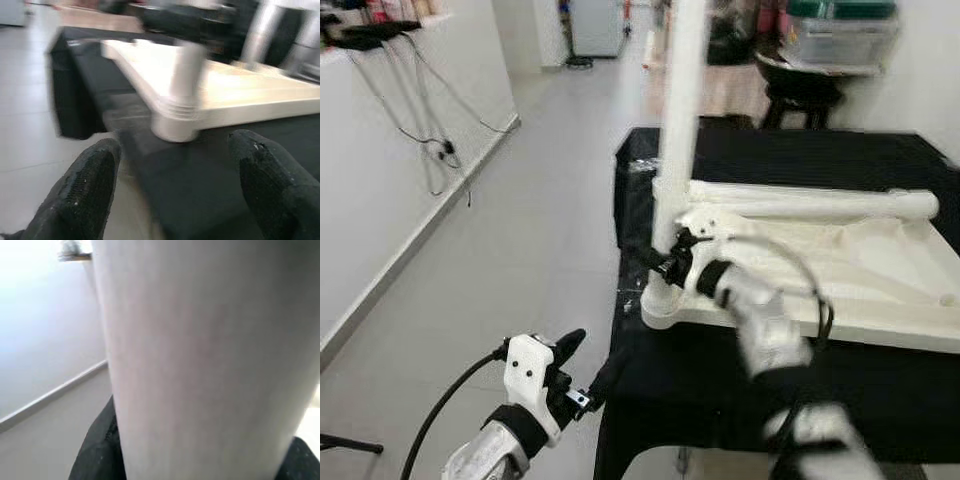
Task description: Building children table
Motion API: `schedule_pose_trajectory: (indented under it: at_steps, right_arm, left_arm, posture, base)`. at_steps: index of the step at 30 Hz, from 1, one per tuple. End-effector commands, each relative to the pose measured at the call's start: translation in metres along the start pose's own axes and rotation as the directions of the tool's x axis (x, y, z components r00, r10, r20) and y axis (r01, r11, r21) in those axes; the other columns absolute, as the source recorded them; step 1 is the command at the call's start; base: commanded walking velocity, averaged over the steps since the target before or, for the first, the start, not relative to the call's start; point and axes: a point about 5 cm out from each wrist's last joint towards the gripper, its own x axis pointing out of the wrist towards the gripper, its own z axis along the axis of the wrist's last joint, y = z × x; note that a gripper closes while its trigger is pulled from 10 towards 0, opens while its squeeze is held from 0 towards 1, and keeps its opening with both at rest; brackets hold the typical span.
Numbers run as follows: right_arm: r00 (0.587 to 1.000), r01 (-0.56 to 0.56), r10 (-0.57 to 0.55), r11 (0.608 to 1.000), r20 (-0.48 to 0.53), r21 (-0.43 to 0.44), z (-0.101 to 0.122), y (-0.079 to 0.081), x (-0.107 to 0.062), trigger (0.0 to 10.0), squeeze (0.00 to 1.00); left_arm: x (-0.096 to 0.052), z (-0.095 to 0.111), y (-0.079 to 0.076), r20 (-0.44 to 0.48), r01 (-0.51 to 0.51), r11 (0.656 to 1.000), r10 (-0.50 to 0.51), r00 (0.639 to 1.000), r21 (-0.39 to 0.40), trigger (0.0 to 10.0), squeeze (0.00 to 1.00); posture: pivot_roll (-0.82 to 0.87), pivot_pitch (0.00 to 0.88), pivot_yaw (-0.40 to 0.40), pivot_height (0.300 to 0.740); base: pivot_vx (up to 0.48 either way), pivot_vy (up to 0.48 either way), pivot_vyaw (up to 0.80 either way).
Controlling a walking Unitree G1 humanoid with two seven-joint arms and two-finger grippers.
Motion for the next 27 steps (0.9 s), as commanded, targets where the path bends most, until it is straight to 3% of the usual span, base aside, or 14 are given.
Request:
schedule_pose_trajectory:
  at_steps: [1, 8, 9, 10, 11, 12, 13, 17, 18, 21, 22, 24, 26, 27]
  right_arm:
    - [0.976, 0.136, -0.142, 0.989, -0.164, -0.05, -0.026, -0.023, -0.013, 0.0, 0.0]
    - [0.987, -0.065, 0.053, 0.995, -0.149, -0.076, -0.021, -0.008, -0.02, 0.0, 0.0]
    - [0.984, -0.081, 0.068, 0.994, -0.163, -0.075, -0.019, -0.009, -0.015, 10.0, 0.0]
    - [0.984, -0.081, 0.068, 0.994, -0.163, -0.075, -0.019, -0.009, -0.015, 10.0, 0.0]
    - [0.98, -0.119, 0.103, 0.989, -0.171, -0.085, -0.016, -0.007, -0.012, 10.0, 0.41]
    - [0.98, -0.119, 0.103, 0.989, -0.171, -0.085, -0.016, -0.007, -0.012, 10.0, 0.41]
    - [0.977, -0.133, 0.115, 0.987, -0.18, -0.091, -0.014, -0.004, -0.011, 10.0, 1.0]
    - [0.971, -0.218, 0.217, 0.976, -0.101, 0.003, 0.0, 0.004, 0.004, 10.0, 1.0]
    - [0.92, -0.393, 0.393, 0.919, 0.011, 0.028, 0.019, 0.018, 0.014, 10.0, 1.0]
    - [0.893, -0.449, 0.448, 0.894, 0.042, 0.014, 0.025, 0.021, 0.015, 10.0, 1.0]
    - [0.84, -0.54, 0.54, 0.841, 0.062, -0.003, 0.029, 0.026, 0.017, 10.0, 0.0]
    - [0.747, -0.664, 0.663, 0.748, 0.048, 0.0, 0.026, 0.031, 0.021, 10.0, 0.0]
    - [0.747, -0.664, 0.663, 0.748, 0.048, 0.0, 0.026, 0.031, 0.021, 10.0, 0.0]
    - [0.693, -0.72, 0.721, 0.693, 0.027, -0.026, 0.023, 0.034, 0.022, 10.0, 0.0]
  left_arm:
    - [-0.001, 0.002, 0.001, 0.005, 0.0, 1.0, 0.0, 1.0, 0.007, 10.0, 0.0]
    - [0.0, 0.002, 0.002, 0.002, 0.009, 1.0, -0.009, 1.0, -0.003, 10.0, 0.0]
    - [0.0, 0.003, 0.002, 0.005, 0.004, 1.0, -0.004, 1.0, -0.003, 10.0, 0.0]
    - [0.0, 0.003, 0.002, 0.005, 0.004, 1.0, -0.004, 1.0, -0.003, 10.0, 0.0]
    - [0.0, 0.003, 0.002, 0.008, -0.002, 1.0, 0.002, 1.0, -0.002, 10.0, 0.0]
    - [0.0, 0.003, 0.002, 0.008, -0.002, 1.0, 0.002, 1.0, -0.002, 10.0, 0.0]
    - [0.0, 0.003, 0.003, 0.01, -0.006, 1.0, 0.006, 1.0, -0.003, 10.0, 0.0]
    - [0.001, 0.003, 0.003, 0.012, -0.005, 1.0, 0.005, 1.0, -0.004, 10.0, 0.0]
    - [0.003, 0.003, 0.003, 0.011, -0.002, 1.0, 0.002, 1.0, -0.006, 10.0, 0.0]
    - [0.003, 0.003, 0.003, 0.011, -0.001, 1.0, 0.001, 1.0, -0.006, 10.0, 0.0]
    - [0.004, 0.002, 0.003, 0.01, 0.001, 1.0, -0.001, 1.0, -0.007, 10.0, 0.0]
    - [0.004, 0.002, 0.003, 0.009, 0.004, 1.0, -0.004, 1.0, -0.009, 10.0, 0.0]
    - [0.004, 0.002, 0.003, 0.009, 0.004, 1.0, -0.004, 1.0, -0.009, 10.0, 0.0]
    - [0.005, 0.001, 0.004, 0.007, 0.005, 1.0, -0.005, 1.0, -0.009, 10.0, 0.0]
  posture:
    - [-0.01, 0.067, -0.021, 0.74]
    - [-0.01, 0.062, -0.023, 0.74]
    - [-0.01, 0.063, -0.023, 0.74]
    - [-0.01, 0.063, -0.023, 0.74]
    - [-0.01, 0.059, -0.026, 0.74]
    - [-0.01, 0.059, -0.026, 0.74]
    - [-0.01, 0.059, -0.026, 0.74]
    - [-0.01, 0.052, -0.025, 0.74]
    - [0.0, 0.045, -0.023, 0.74]
    - [0.0, 0.045, -0.023, 0.74]
    - [0.0, 0.038, -0.021, 0.74]
    - [0.0, 0.034, -0.019, 0.74]
    - [0.0, 0.034, -0.019, 0.74]
    - [0.01, 0.032, -0.019, 0.74]
  base:
    - [0.0, 0.0, 0.0]
    - [0.0, 0.0, 0.0]
    - [0.0, 0.0, 0.0]
    - [0.0, 0.0, 0.0]
    - [0.0, 0.0, 0.0]
    - [0.0, 0.0, 0.0]
    - [0.0, 0.0, 0.0]
    - [0.0, 0.0, 0.0]
    - [0.0, 0.0, 0.0]
    - [0.0, 0.0, 0.0]
    - [0.0, 0.0, 0.0]
    - [0.0, 0.0, 0.0]
    - [0.0, 0.0, 0.0]
    - [0.0, 0.0, 0.0]
